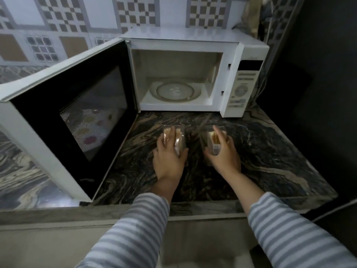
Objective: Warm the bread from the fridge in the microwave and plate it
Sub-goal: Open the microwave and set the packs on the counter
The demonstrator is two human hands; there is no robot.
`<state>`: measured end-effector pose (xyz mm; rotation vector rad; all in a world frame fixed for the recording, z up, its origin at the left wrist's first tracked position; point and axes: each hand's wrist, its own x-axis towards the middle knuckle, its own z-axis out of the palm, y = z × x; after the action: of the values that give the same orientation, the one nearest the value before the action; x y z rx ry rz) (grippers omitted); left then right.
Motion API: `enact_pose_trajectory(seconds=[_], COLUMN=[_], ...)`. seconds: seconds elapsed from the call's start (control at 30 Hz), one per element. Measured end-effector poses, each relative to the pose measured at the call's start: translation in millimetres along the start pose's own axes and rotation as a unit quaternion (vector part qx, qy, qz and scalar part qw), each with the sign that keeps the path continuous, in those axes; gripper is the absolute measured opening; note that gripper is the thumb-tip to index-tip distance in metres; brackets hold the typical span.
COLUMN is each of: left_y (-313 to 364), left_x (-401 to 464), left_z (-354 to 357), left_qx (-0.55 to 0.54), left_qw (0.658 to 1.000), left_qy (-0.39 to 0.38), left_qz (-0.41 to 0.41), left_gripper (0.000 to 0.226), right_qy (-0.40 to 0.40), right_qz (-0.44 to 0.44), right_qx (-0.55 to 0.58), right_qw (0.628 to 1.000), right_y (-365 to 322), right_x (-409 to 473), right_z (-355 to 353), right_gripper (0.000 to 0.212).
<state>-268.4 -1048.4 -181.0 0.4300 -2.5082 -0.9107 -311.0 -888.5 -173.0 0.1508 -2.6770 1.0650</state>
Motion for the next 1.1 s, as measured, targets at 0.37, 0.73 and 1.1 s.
enact_pose_trajectory(seconds=[0.37,0.73,1.1], left_y=[-19,-64,-67], left_x=[8,2,5], left_z=[-19,-50,-40], left_qx=[-0.052,-0.039,0.067], left_qw=[0.997,0.970,0.966], left_qy=[-0.032,-0.206,-0.197], left_qz=[0.043,0.123,0.156], left_gripper=[0.057,0.077,0.078], right_qy=[0.038,-0.085,-0.058], right_qz=[-0.154,-0.254,-0.291], right_qx=[-0.167,0.020,0.038], right_qw=[0.973,0.963,0.954], right_y=[-10,-26,-32], right_x=[-6,-42,-44], right_z=[-2,46,48], right_gripper=[0.064,0.021,0.024])
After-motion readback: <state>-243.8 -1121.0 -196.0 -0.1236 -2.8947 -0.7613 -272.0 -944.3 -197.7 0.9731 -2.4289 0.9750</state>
